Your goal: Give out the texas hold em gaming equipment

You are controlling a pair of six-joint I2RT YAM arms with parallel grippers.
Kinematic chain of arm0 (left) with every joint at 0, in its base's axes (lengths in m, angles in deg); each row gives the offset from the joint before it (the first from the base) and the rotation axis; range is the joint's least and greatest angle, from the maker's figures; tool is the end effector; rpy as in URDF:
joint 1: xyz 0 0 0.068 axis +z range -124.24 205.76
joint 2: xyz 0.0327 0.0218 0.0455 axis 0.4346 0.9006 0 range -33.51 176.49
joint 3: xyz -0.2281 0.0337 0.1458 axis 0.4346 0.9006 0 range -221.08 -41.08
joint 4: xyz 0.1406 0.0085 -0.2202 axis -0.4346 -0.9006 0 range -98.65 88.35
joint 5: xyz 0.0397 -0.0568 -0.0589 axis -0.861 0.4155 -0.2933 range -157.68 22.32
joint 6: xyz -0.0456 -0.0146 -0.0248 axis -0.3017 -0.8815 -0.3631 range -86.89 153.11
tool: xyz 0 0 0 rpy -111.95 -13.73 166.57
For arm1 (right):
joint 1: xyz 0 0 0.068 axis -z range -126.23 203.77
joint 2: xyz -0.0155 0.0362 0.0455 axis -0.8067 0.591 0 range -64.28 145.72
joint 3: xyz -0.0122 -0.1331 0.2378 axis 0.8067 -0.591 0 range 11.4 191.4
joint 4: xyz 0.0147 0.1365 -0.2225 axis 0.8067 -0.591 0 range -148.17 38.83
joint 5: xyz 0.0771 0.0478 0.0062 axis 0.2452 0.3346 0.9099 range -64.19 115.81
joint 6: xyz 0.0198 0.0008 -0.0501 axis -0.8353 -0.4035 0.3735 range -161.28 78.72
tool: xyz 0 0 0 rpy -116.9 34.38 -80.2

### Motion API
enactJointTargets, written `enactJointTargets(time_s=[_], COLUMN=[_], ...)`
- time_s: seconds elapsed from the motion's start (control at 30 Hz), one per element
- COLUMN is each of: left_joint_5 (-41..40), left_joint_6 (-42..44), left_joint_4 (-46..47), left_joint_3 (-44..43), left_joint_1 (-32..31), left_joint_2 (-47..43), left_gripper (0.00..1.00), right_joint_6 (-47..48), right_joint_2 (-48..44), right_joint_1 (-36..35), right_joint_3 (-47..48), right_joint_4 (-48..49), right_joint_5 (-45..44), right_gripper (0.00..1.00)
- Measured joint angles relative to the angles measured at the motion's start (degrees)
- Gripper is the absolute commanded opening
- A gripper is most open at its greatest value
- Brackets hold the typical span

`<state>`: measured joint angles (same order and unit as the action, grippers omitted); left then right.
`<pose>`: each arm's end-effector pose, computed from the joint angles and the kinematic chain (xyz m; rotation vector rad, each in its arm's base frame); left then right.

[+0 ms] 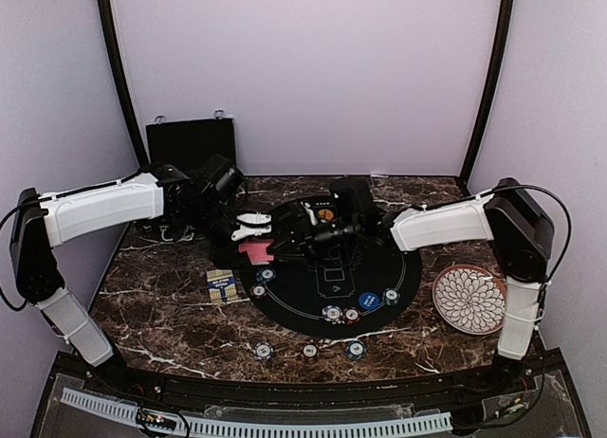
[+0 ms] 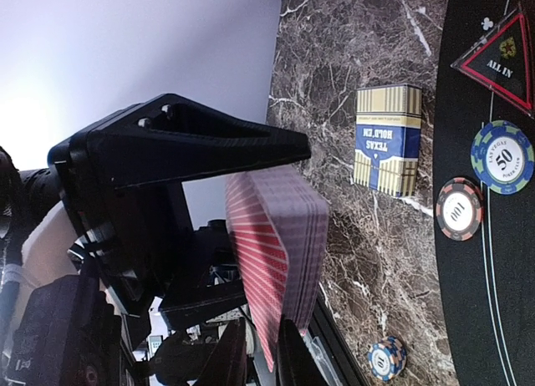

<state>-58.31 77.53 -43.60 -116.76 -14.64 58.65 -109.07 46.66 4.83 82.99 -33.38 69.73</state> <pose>0.2544 -0.2243 0.2723 1.7841 1.8644 -0.1856 0.2669 0.3438 0.2146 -0.2556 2.4687 1.8922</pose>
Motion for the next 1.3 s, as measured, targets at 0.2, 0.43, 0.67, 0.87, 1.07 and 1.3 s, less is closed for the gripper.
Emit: enactJointTargets(time_s=[0.2, 0.43, 0.67, 0.87, 1.07, 1.3], left_joint_5=[-0.02, -0.04, -0.09, -0.17, -0.33, -0.57], left_joint_6=[-0.02, -0.02, -0.02, -0.02, -0.04, -0.07], left_joint_4=[-0.02, -0.02, -0.04, -0.07, -0.11, -0.13], left_joint_3=[0.0, 0.0, 0.0, 0.0, 0.0, 0.09], left_joint_1=[0.0, 0.0, 0.0, 0.0, 0.02, 0.5], left_joint_2=[0.0, 0.0, 0.0, 0.0, 0.0, 0.0], left_gripper=[0.14, 0.14, 0.14, 0.13, 0.13, 0.12], right_joint_6=[-1.99, -3.98, -5.01, -5.01, -4.96, -4.57], right_joint_2=[-0.09, -0.04, -0.04, -0.04, -0.04, -1.73], right_joint_1=[0.0, 0.0, 0.0, 0.13, 1.09, 2.99], right_joint_3=[-0.9, -0.92, -0.96, -1.9, -3.93, -7.28], right_joint_4=[3.26, 6.32, 7.41, 7.96, 8.48, 9.11], right_joint_5=[0.59, 1.36, 1.64, 1.62, 1.66, 2.38], right_gripper=[0.11, 0.08, 0.0, 0.0, 0.0, 0.0])
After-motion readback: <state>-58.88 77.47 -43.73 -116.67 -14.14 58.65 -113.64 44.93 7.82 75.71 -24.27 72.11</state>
